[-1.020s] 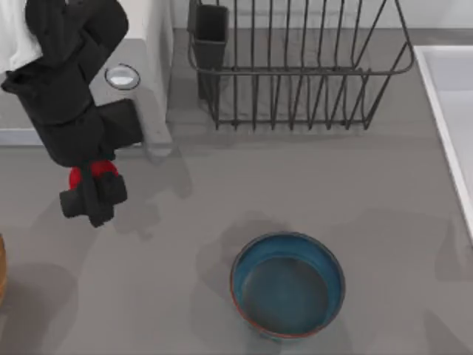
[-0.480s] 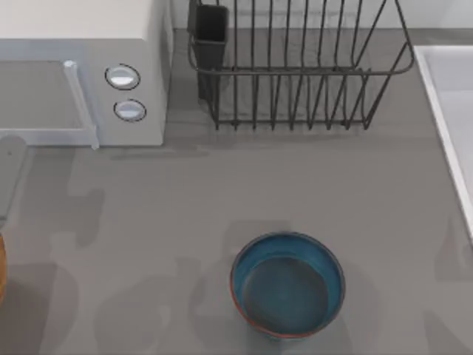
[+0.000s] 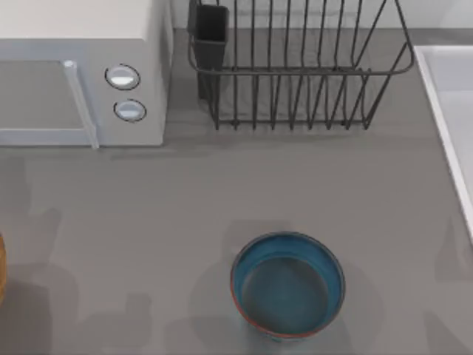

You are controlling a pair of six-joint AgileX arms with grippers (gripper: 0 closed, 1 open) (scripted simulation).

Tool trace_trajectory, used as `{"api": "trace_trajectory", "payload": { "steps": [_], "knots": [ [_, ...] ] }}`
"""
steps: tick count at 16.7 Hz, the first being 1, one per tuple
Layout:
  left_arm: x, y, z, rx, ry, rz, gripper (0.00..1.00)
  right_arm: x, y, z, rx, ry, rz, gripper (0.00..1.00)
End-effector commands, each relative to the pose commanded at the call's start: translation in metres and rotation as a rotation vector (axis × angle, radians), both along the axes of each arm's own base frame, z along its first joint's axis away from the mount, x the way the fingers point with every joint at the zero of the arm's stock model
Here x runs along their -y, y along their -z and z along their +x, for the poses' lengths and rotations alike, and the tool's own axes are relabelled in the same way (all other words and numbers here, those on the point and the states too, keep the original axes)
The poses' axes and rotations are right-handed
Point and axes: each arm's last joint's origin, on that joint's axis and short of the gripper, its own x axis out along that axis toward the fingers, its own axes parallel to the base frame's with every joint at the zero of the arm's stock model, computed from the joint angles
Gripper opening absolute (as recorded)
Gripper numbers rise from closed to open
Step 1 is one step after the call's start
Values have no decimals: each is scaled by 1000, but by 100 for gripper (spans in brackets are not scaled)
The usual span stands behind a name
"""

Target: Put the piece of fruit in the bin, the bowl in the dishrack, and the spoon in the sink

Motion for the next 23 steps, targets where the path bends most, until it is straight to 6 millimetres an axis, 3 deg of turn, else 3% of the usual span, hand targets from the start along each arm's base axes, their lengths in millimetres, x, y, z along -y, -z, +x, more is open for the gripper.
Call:
{"api": "trace_trajectory", "payload": {
  "steps": [6, 14, 19, 23],
  "knots": [
    [0, 4, 2, -1, 5, -1, 0, 0, 0, 0, 0, 0, 0, 100],
    [-4, 66, 7, 5, -2, 1, 0, 0, 0, 0, 0, 0, 0, 100],
    [-4, 70, 7, 0, 0, 0, 0, 0, 0, 0, 0, 0, 0, 100],
    [-4, 70, 7, 0, 0, 0, 30, 0, 0, 0, 0, 0, 0, 100]
  ]
}}
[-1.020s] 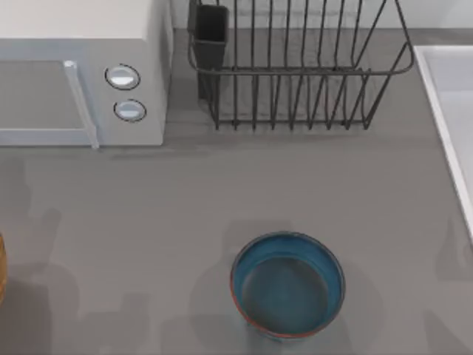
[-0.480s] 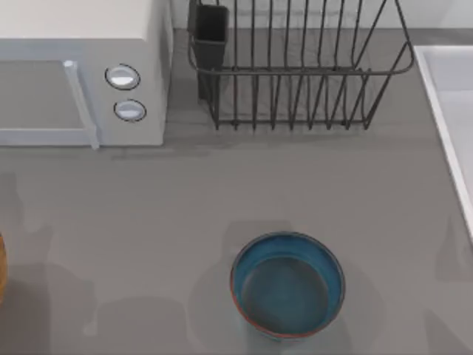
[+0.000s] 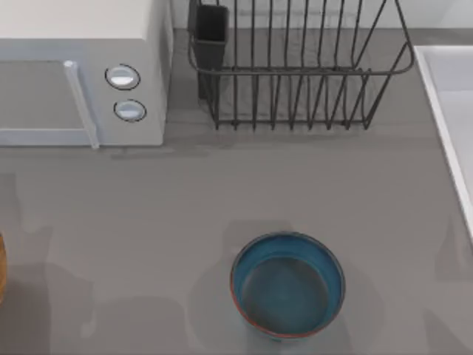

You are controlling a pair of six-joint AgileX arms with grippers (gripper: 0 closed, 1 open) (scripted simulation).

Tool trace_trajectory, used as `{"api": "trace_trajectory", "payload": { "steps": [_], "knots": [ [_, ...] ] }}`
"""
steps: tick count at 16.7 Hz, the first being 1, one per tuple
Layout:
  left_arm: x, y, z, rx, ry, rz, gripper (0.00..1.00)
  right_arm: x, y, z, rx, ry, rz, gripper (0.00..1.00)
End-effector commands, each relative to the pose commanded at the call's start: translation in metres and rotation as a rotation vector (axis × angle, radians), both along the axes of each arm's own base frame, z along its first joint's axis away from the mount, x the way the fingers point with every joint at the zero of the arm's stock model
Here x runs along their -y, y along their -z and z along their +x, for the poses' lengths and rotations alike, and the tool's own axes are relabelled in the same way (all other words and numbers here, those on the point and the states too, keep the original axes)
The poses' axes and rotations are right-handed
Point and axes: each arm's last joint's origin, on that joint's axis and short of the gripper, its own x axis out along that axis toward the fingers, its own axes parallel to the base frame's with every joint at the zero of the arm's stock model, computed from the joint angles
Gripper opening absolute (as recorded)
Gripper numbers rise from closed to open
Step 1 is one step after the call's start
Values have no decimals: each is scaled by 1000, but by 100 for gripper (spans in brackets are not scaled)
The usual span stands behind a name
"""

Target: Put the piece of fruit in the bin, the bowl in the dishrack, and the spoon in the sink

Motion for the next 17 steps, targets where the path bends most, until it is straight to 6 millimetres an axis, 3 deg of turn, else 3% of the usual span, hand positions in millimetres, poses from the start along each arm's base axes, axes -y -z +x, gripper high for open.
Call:
{"api": "trace_trajectory", "payload": {
  "steps": [9, 17],
  "knots": [
    [0, 0, 0, 0, 0, 0, 98, 0, 0, 0, 0, 0, 0, 100],
    [0, 0, 0, 0, 0, 0, 100, 0, 0, 0, 0, 0, 0, 100]
  ]
}}
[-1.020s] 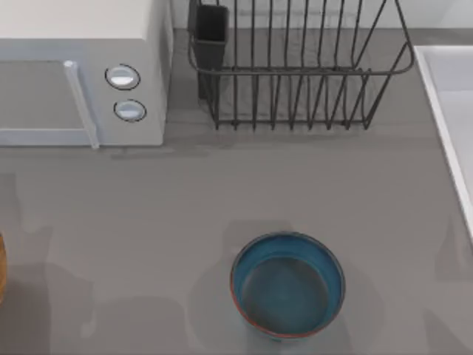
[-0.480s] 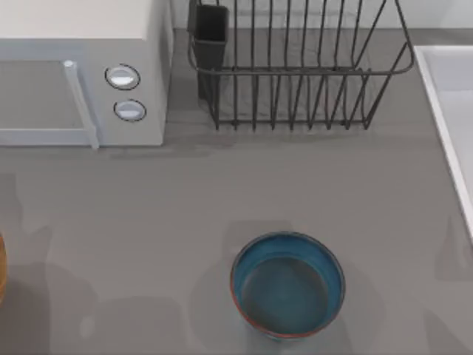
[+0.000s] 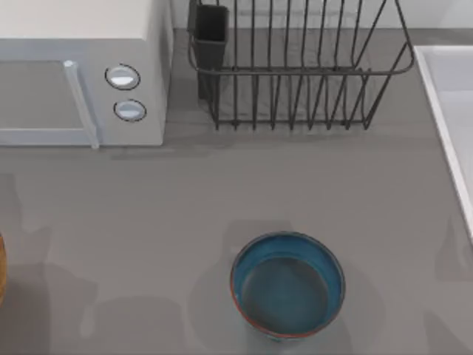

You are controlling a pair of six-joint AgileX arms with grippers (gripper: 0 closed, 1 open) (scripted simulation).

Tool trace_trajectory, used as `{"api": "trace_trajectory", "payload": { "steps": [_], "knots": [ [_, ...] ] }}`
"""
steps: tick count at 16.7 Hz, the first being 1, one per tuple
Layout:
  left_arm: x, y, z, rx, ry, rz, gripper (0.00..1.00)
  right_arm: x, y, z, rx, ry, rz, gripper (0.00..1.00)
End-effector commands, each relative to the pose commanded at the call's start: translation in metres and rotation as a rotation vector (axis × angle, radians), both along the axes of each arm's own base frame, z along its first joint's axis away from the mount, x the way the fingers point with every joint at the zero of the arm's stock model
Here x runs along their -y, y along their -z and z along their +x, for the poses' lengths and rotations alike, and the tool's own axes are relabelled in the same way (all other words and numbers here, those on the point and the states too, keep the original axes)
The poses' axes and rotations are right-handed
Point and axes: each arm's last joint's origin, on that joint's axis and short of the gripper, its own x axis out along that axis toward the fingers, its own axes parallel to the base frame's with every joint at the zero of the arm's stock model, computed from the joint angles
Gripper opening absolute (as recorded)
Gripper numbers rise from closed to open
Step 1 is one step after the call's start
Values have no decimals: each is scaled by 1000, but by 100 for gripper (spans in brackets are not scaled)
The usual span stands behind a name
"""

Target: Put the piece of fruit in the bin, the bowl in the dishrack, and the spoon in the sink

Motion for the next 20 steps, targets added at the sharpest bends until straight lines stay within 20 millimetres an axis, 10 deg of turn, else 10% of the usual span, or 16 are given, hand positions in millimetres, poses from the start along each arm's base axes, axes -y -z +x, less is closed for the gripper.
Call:
{"api": "trace_trajectory", "payload": {
  "steps": [7, 20],
  "knots": [
    [15, 20, -20, -7, -95, -47, 100, 0, 0, 0, 0, 0, 0, 100],
    [49, 23, -75, 809, -908, -524, 100, 0, 0, 0, 0, 0, 0, 100]
  ]
}}
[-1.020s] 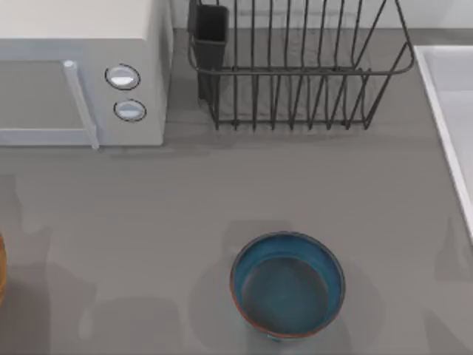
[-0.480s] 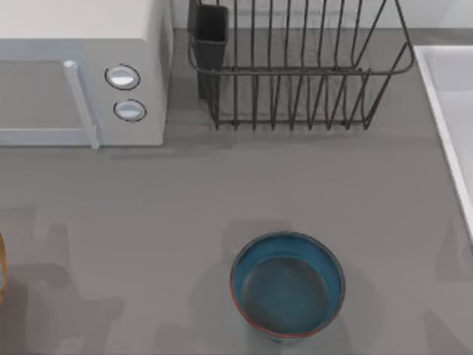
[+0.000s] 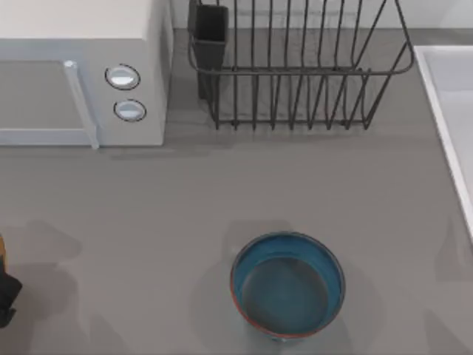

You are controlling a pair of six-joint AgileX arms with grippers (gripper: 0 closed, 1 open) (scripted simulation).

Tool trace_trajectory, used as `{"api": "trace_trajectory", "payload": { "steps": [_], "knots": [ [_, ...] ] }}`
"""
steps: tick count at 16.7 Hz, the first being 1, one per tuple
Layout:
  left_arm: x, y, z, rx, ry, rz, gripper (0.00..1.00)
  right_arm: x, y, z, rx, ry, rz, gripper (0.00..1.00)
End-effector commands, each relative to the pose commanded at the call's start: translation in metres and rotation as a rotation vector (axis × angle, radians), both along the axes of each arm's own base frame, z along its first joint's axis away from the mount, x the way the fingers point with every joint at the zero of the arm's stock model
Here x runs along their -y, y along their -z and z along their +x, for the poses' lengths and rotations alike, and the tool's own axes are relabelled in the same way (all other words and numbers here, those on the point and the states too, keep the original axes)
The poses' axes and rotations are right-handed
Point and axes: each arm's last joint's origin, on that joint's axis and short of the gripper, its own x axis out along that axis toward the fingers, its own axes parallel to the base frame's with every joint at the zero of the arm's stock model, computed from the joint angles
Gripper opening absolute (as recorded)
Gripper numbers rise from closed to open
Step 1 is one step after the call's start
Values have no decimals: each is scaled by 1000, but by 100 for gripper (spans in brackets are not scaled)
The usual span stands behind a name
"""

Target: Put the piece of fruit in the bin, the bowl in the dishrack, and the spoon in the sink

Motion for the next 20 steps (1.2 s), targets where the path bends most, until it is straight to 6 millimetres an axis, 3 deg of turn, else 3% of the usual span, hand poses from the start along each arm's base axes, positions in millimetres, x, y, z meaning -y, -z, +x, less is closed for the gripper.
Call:
{"api": "trace_trajectory", "payload": {
  "steps": [4, 9, 16, 20],
  "knots": [
    [5, 24, -14, 283, -144, -314, 100, 0, 0, 0, 0, 0, 0, 100],
    [9, 21, -20, 600, -148, -564, 100, 0, 0, 0, 0, 0, 0, 100],
    [9, 18, -21, 637, -143, -589, 100, 0, 0, 0, 0, 0, 0, 100],
    [9, 18, -21, 637, -143, -589, 100, -6, -18, 1, -93, -50, 52, 100]
  ]
}}
